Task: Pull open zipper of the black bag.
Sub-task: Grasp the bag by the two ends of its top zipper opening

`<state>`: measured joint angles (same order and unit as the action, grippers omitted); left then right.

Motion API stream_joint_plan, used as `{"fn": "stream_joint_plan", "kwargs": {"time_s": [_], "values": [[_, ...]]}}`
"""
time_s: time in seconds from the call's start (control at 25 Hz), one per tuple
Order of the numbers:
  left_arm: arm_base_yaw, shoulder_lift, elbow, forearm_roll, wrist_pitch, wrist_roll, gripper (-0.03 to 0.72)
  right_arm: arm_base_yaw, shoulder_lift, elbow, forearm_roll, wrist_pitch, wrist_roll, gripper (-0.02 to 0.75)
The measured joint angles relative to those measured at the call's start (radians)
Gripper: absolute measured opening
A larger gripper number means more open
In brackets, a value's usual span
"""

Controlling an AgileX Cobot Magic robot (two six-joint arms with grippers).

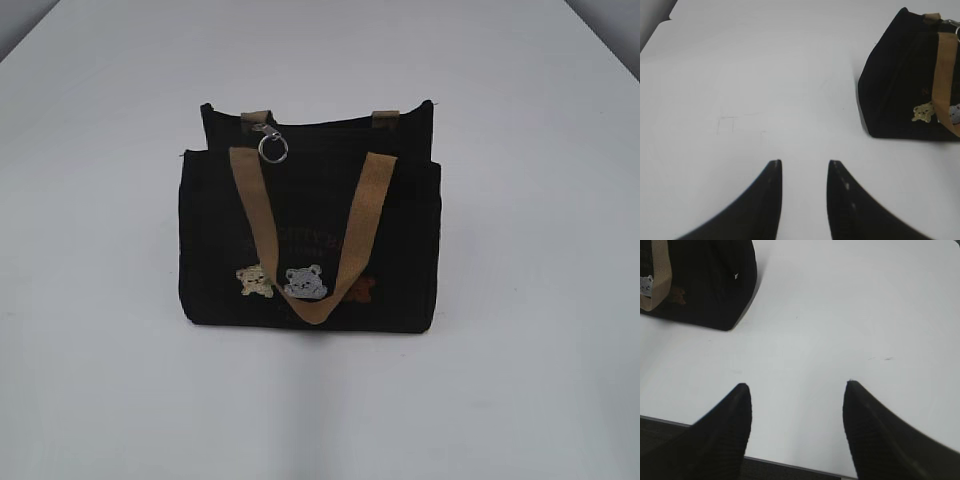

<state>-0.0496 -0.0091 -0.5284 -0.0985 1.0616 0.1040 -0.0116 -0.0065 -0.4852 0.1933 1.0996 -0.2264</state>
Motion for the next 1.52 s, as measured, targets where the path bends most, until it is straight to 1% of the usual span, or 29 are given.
{"fn": "stream_joint_plan", "kwargs": {"time_s": [0.68, 0.8, 0.84, 0.88, 0.92, 0.96, 1.04, 1.08, 1.16, 1.2, 1.28, 1.32, 1.36, 1.44, 1.52], "values": [[0.000, 0.000, 0.000, 0.000, 0.000, 0.000, 0.236, 0.000, 0.000, 0.000, 0.000, 0.000, 0.000, 0.454], [0.000, 0.000, 0.000, -0.037, -0.002, 0.001, 0.236, 0.000, 0.000, 0.000, 0.001, 0.000, 0.000, 0.454], [0.000, 0.005, -0.003, -0.059, -0.009, 0.013, 0.236, 0.000, 0.000, 0.000, 0.001, 0.000, 0.000, 0.454], [0.000, 0.021, -0.009, -0.093, -0.035, 0.052, 0.241, 0.000, 0.000, 0.000, 0.001, 0.000, 0.000, 0.454], [0.000, 0.041, -0.012, -0.138, -0.078, 0.117, 0.250, 0.000, 0.000, 0.000, 0.001, 0.000, 0.000, 0.454], [0.000, 0.075, -0.012, -0.218, -0.145, 0.228, 0.262, 0.000, 0.000, 0.000, 0.001, 0.000, 0.000, 0.454], [0.000, 0.180, -0.002, -0.405, -0.279, 0.515, 0.309, 0.000, 0.000, 0.000, 0.001, 0.000, 0.000, 0.454], [-0.001, 0.238, 0.006, -0.511, -0.320, 0.641, 0.334, 0.000, 0.000, 0.000, 0.001, 0.000, 0.000, 0.454], [-0.002, 0.408, 0.027, -0.708, -0.382, 0.935, 0.371, 0.000, 0.000, 0.000, 0.001, 0.000, 0.000, 0.454], [-0.002, 0.490, 0.032, -0.788, -0.398, 1.051, 0.383, 0.000, 0.000, 0.000, 0.001, 0.000, 0.000, 0.454], [-0.002, 0.696, 0.033, -0.998, -0.429, 1.341, 0.393, 0.000, 0.000, 0.000, 0.001, 0.000, 0.000, 0.454], [-0.002, 0.805, 0.030, -1.085, -0.438, 1.489, 0.396, 0.000, 0.000, 0.000, 0.001, 0.000, 0.000, 0.454], [-0.003, 0.910, 0.024, -1.183, -0.445, 1.602, 0.398, 0.000, 0.000, 0.000, 0.001, 0.000, 0.000, 0.454], [-0.009, 1.091, 0.005, -1.333, -0.462, 1.820, 0.399, 0.000, 0.000, 0.000, 0.001, 0.000, 0.000, 0.454], [-0.029, 1.235, -0.028, -1.425, -0.461, 1.958, 0.401, 0.000, 0.000, 0.000, 0.001, 0.000, 0.000, 0.454]]}}
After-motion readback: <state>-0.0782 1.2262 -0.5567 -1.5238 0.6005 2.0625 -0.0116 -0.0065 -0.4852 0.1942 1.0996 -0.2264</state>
